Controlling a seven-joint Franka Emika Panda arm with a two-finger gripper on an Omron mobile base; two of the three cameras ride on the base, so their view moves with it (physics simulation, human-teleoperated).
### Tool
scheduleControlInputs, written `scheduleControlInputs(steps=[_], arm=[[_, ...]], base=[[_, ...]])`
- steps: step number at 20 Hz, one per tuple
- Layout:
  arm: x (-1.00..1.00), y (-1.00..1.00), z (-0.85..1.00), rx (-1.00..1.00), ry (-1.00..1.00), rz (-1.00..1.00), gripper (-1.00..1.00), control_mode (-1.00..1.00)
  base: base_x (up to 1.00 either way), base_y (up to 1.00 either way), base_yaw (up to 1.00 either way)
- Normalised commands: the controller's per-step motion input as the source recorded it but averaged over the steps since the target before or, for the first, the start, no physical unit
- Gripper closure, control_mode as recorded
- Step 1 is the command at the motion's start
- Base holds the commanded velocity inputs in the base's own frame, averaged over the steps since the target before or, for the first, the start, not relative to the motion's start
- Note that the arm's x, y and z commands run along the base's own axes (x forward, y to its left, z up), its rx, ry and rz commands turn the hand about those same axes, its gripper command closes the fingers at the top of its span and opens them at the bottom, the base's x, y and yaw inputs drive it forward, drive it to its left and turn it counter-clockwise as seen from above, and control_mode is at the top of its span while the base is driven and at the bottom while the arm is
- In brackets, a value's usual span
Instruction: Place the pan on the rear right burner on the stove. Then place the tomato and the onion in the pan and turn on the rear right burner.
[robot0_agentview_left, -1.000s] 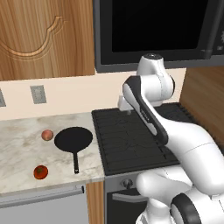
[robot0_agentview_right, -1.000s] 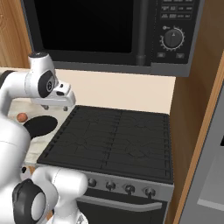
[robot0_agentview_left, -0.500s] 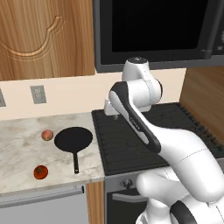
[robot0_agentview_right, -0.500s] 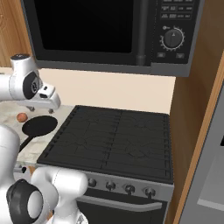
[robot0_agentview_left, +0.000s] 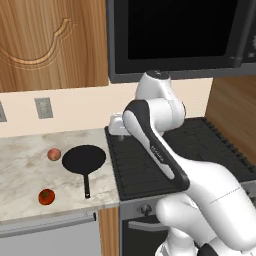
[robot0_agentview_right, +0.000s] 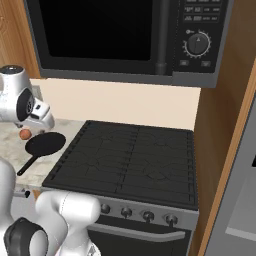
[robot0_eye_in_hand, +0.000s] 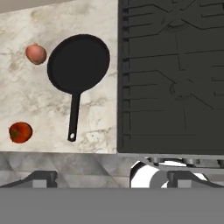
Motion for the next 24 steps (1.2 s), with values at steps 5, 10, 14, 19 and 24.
scheduleControlInputs(steps=[5,10,14,19,24], arm=[[-0.12,0.43,0.00,0.09,0.00,-0.01,-1.00,-1.00],[-0.08,0.40,-0.01,0.01,0.00,0.00,-1.00,-1.00],[-0.04,0.41,-0.13,0.00,0.00,0.00,-1.00,-1.00],[0.00,0.27,-0.14,0.00,-0.03,0.00,-1.00,-1.00],[0.02,0.01,-0.12,0.00,-0.01,0.00,-1.00,-1.00]], base=[[0.00,0.00,0.00],[0.00,0.00,0.00],[0.00,0.00,0.00],[0.00,0.00,0.00],[0.00,0.00,0.00]])
